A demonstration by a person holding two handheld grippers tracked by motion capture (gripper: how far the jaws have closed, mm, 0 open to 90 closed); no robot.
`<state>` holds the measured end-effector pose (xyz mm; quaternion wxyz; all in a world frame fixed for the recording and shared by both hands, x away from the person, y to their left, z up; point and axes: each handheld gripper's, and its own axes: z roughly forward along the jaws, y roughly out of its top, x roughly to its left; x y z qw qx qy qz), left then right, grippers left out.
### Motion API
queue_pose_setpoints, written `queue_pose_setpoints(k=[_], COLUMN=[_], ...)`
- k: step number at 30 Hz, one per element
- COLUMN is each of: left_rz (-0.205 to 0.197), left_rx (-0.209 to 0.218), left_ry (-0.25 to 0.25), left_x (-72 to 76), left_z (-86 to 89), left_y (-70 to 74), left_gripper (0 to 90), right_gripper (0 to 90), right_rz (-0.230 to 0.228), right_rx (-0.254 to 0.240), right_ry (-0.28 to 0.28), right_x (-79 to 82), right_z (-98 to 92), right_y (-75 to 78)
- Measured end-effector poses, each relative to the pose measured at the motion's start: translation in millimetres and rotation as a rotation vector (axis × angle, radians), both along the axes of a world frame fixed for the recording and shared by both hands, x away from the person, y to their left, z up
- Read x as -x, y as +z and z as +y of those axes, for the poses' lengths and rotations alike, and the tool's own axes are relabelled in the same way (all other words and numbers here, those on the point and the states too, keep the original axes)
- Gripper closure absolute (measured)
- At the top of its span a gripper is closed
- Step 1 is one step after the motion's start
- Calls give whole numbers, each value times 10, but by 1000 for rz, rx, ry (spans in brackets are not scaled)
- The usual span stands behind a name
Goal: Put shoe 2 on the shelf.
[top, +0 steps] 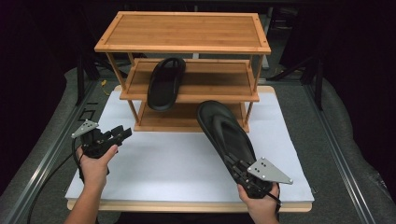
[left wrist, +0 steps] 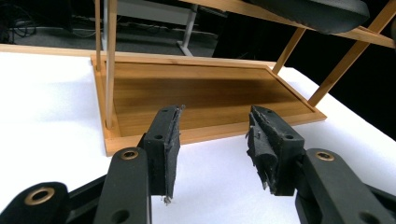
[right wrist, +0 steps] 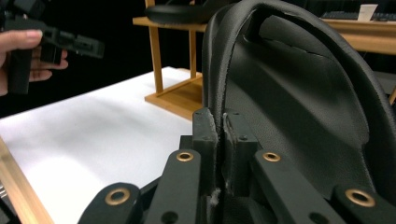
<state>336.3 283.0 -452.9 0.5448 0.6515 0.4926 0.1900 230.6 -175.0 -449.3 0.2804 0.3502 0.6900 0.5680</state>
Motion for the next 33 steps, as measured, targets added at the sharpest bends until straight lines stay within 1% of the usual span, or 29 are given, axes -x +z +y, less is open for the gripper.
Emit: queue_pose_setpoints(k=[2, 4, 6, 10, 14, 16, 17, 19, 21, 22, 23, 24, 27, 29, 31, 33], left_rz=[2, 2, 1, 2, 2, 1, 1, 3, 5, 6, 6, 5, 8, 8, 7, 7], left_rx=[0, 1, 0, 0, 1, 0, 0, 2, 0, 0, -1, 0, 1, 0, 1, 1], left_ry=[2, 3, 5, 9, 11, 12, 13, 16, 16, 16, 16, 16, 16, 15, 14, 14], left_x=[-1, -2, -2, -3, -5, -4, -5, -6, -9, -10, -12, -13, -16, -17, -18, -18], left_z=[4, 8, 13, 25, 40, 47, 50, 54, 56, 57, 58, 58, 60, 58, 57, 57], left_y=[0, 0, 1, -4, -5, -2, -3, -5, -8, -10, -11, -14, -18, -20, -20, -20], left_gripper=[532, 533, 532, 532, 533, 532, 533, 533, 532, 532, 532, 533, 532, 533, 532, 533], right_gripper=[845, 846, 845, 845, 845, 845, 845, 845, 845, 845, 845, 844, 844, 844, 845, 844], right_rz=[-16, -13, -20, -25, -18, -16, -22, -24, -21, -24, -24, -16, -15, -12, -8, -2], right_rx=[-6, -20, -34, -40, -64, -64, -54, -59, -47, -44, -44, -40, -29, -16, -21, -5], right_ry=[-8, -13, -28, -62, -80, -76, -84, -89, -93, -97, -97, -95, -96, -105, -110, -119], right_x=[-13, -43, -85, -195, -291, -332, -367, -410, -480, -554, -554, -584, -687, -756, -831, -910], right_z=[-1, -5, 0, 18, 32, 40, 51, 74, 99, 131, 131, 144, 198, 232, 263, 295], right_y=[46, 103, 148, 228, 282, 310, 328, 350, 395, 434, 434, 459, 528, 576, 613, 659])
